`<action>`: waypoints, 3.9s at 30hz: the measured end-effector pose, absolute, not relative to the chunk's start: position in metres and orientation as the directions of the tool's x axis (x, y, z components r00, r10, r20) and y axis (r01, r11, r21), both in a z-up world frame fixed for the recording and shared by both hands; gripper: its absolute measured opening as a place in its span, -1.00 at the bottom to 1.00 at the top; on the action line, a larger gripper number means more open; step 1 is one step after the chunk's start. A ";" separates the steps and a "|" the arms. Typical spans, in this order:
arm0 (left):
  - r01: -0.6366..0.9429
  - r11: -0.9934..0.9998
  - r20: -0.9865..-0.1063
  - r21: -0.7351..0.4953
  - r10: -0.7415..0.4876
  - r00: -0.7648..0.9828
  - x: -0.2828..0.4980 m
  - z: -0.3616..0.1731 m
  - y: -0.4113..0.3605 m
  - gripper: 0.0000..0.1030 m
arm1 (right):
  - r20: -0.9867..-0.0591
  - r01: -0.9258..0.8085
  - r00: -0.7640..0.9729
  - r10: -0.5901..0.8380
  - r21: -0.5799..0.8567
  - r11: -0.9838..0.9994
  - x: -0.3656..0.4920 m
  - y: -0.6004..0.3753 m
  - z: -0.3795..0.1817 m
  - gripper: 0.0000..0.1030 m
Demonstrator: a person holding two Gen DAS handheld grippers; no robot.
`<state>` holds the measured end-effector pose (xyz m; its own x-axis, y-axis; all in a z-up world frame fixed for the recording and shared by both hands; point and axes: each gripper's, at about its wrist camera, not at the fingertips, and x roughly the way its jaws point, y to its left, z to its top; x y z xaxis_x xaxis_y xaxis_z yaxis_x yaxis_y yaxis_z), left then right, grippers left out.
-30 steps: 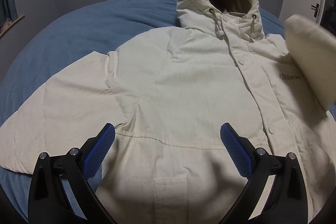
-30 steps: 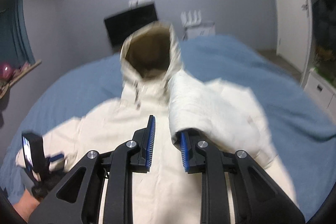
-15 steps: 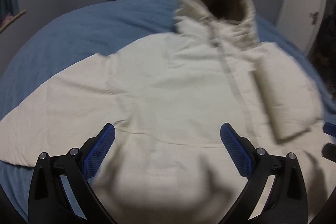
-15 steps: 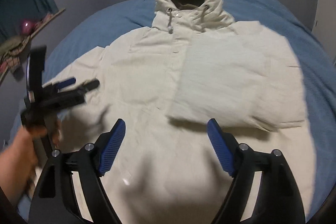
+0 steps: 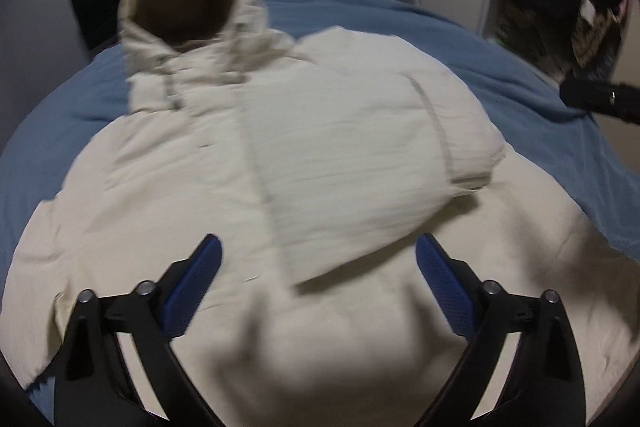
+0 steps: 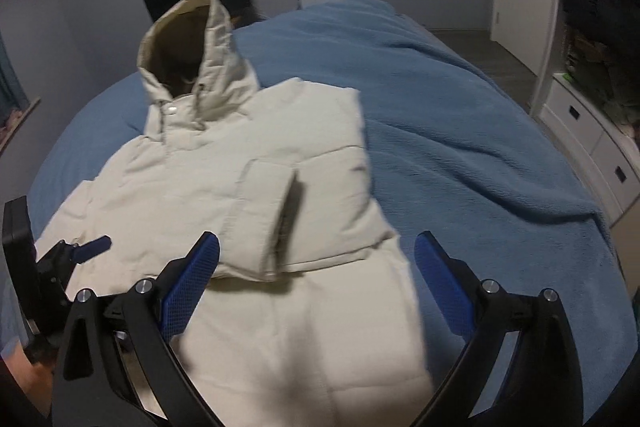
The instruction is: Fold large clothes
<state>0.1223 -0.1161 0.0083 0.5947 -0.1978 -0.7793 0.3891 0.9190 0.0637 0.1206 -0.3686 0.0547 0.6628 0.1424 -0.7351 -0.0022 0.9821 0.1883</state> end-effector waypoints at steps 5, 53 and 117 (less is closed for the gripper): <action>0.459 0.878 -0.776 0.131 -0.197 0.599 0.123 -0.010 -0.166 0.60 | -0.735 0.026 0.654 0.179 0.258 0.966 0.124 -0.385 0.053 0.82; -0.029 0.999 -0.836 -0.046 -0.023 0.548 0.124 -0.012 0.063 0.37 | -0.774 -0.195 0.601 0.201 0.103 0.976 0.118 -0.304 0.018 0.82; -0.165 0.986 -0.799 -0.008 0.093 0.594 0.122 0.041 0.184 0.88 | -0.592 -0.292 0.740 0.319 0.145 0.945 0.074 -0.238 0.066 0.85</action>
